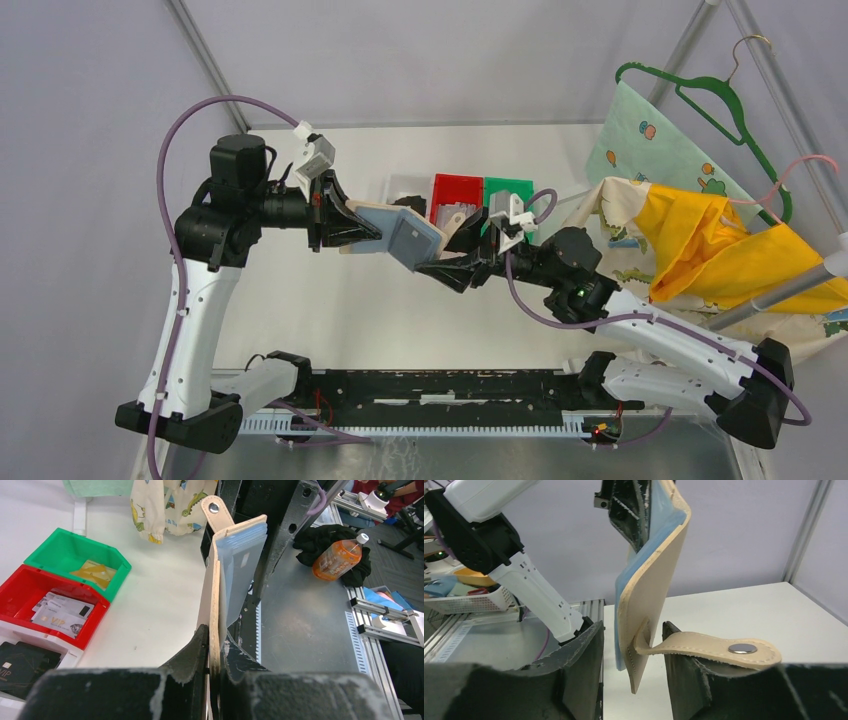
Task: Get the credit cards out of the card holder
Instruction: Remove the credit card from the card holder.
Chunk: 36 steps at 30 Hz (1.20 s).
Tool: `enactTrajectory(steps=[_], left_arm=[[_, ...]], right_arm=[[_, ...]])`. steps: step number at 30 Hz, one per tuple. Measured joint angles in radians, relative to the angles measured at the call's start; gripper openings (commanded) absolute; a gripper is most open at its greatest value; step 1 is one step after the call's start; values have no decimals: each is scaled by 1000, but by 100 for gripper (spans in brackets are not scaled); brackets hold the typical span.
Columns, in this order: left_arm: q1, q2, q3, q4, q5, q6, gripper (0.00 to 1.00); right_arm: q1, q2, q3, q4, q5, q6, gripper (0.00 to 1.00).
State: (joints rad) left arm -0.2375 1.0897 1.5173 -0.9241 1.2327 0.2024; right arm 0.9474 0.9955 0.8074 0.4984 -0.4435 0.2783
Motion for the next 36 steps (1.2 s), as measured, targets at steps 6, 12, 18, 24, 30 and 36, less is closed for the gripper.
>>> enactTrajectory(steps=[6, 12, 18, 24, 30, 36], left_arm=[[0, -4, 0, 0, 0, 0, 3], [0, -4, 0, 0, 0, 0, 3], [0, -4, 0, 0, 0, 0, 3], [0, -4, 0, 0, 1, -1, 3], [0, -4, 0, 0, 1, -1, 3], [0, -4, 5, -1, 1, -2, 4]], right_arm=[[2, -26, 1, -33, -29, -29, 62], [2, -66, 11, -80, -22, -62, 59], [2, -69, 39, -121, -22, -84, 52], [2, -62, 44, -128, -10, -94, 47], [2, -58, 46, -142, 27, -102, 43], [2, -58, 47, -150, 62, -113, 43]])
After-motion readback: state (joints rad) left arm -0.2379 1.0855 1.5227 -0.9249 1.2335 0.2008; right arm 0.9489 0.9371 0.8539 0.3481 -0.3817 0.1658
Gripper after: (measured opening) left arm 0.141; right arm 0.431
